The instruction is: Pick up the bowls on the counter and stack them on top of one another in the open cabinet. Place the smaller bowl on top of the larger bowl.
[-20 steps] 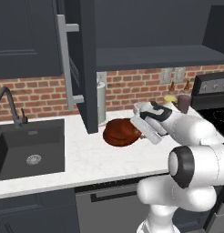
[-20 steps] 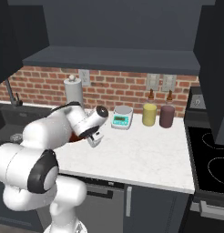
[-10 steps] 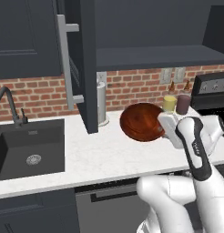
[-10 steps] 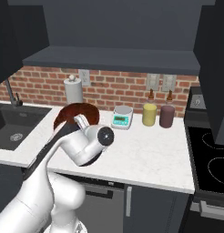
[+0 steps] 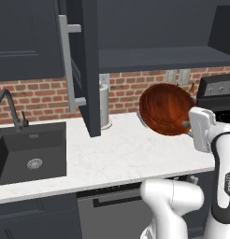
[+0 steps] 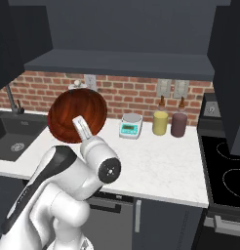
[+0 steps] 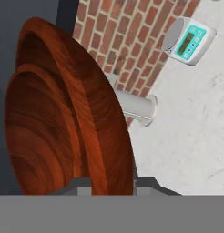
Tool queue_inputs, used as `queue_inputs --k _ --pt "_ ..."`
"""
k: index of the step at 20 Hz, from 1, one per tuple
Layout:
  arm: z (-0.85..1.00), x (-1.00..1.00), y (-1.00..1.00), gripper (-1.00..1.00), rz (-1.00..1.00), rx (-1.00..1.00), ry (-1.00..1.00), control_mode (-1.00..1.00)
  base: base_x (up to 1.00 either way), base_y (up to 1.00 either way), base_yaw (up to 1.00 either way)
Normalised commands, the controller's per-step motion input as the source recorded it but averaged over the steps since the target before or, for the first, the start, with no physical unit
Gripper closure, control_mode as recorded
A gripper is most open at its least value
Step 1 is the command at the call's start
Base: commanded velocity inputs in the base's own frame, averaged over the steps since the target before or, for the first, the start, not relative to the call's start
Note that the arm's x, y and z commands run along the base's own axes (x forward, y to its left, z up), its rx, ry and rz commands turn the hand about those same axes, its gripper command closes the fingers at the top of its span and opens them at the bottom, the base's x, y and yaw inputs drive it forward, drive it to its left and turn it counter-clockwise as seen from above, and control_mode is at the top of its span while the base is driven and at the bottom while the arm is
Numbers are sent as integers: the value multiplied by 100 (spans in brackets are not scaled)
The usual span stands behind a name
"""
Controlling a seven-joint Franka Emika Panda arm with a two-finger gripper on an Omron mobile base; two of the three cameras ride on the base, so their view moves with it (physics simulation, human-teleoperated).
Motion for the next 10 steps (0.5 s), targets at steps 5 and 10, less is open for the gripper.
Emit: queue_inputs --k 5,10 --pt "100 -13 -14 100 -7 15 -11 -100 0 0 0" --pt "100 52 -1 100 -11 12 2 -100 0 0 0"
